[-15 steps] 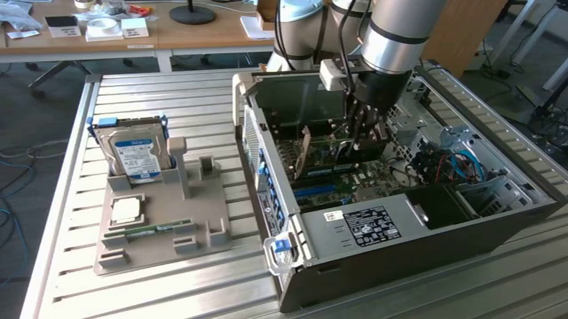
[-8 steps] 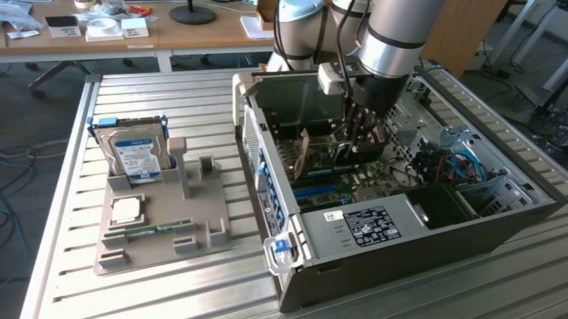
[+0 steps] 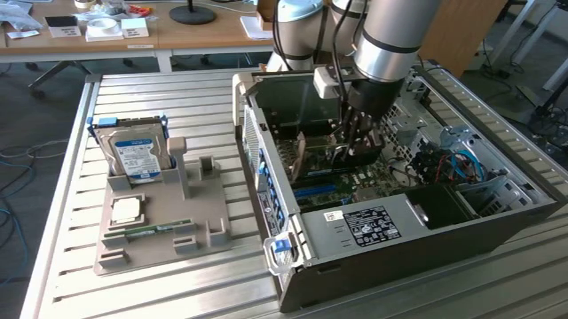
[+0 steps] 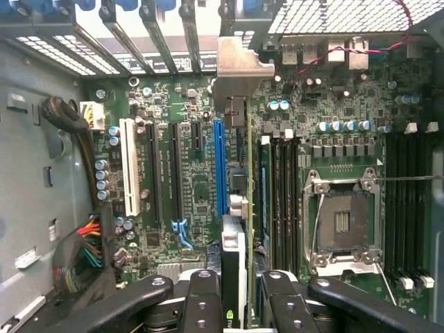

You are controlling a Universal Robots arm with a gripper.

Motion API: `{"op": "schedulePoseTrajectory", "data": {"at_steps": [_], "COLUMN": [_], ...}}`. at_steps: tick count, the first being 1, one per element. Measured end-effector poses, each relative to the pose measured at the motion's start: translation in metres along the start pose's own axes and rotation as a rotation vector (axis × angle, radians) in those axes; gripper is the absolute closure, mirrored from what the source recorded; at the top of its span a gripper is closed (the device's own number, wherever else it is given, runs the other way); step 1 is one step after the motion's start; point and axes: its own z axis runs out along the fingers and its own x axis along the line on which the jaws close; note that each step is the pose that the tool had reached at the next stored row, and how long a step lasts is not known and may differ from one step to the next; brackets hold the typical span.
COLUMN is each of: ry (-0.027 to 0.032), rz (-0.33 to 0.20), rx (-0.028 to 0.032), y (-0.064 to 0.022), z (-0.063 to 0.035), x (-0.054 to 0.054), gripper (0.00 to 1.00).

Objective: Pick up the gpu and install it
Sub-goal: 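Insert the gpu into the slot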

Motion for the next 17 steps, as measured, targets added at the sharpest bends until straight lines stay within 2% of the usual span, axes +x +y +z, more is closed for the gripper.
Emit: {"op": "schedulePoseTrajectory", "data": {"at_steps": [7,17], "ry": [0.0002,0.0], "rz": [0.0,0.0], "rx": [-0.0001,0.0], "y": [0.0048,0.0051], "z": [0.0047,0.0049], "x": [0.0022,0.0033], "gripper": [0.73,0.73]}}
